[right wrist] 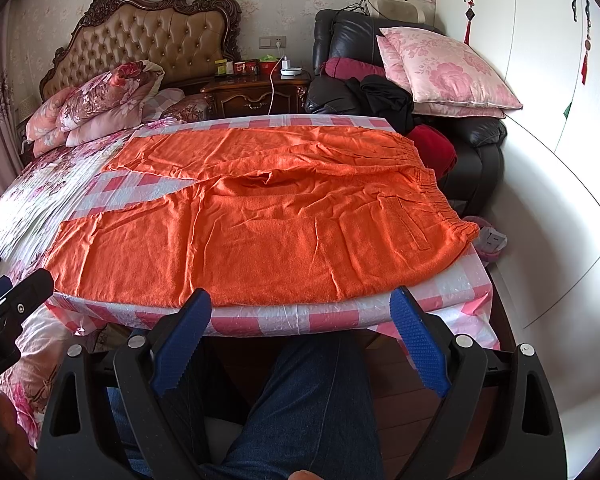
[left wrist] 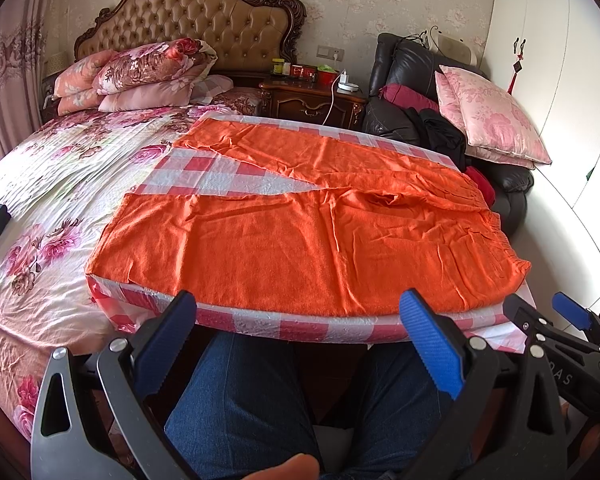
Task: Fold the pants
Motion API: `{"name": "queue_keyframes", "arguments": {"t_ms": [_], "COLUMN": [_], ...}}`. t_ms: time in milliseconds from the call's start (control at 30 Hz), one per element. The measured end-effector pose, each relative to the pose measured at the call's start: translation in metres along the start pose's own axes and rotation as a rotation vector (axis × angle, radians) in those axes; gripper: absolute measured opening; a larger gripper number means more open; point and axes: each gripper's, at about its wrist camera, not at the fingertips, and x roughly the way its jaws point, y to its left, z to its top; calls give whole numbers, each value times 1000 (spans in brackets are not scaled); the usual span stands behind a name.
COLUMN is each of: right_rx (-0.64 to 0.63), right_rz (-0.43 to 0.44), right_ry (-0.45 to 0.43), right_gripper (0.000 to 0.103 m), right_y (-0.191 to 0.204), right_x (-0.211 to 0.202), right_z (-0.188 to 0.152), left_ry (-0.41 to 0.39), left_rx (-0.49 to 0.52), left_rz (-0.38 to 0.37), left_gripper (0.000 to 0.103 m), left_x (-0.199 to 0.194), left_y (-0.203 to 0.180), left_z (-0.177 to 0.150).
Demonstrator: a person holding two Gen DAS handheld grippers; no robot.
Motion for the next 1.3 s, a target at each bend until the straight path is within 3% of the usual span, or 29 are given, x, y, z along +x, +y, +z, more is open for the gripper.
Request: {"name": "queue_keyframes", "arguments": {"t_ms": [900, 1000, 1133, 1300], "right_rx": [17, 37, 81, 107], "right_rz": [-10, 10, 101, 74], "right_ry": [16, 37, 95, 124], "right_gripper": [88, 88, 88, 88], "right_y": [-6, -18, -44, -91], "right_x": [9, 22, 61, 115], "right_z": [0, 4, 26, 80], "left_ry": [10, 20, 34, -89], "left_rx": [-4, -3, 16, 64], "left_rz": [9, 23, 24, 41], "left_gripper": [101, 101, 101, 101], "left_x": [6, 21, 54, 86], "left_y": [4, 11, 20, 32], "left_z": [0, 2, 20, 59]}}
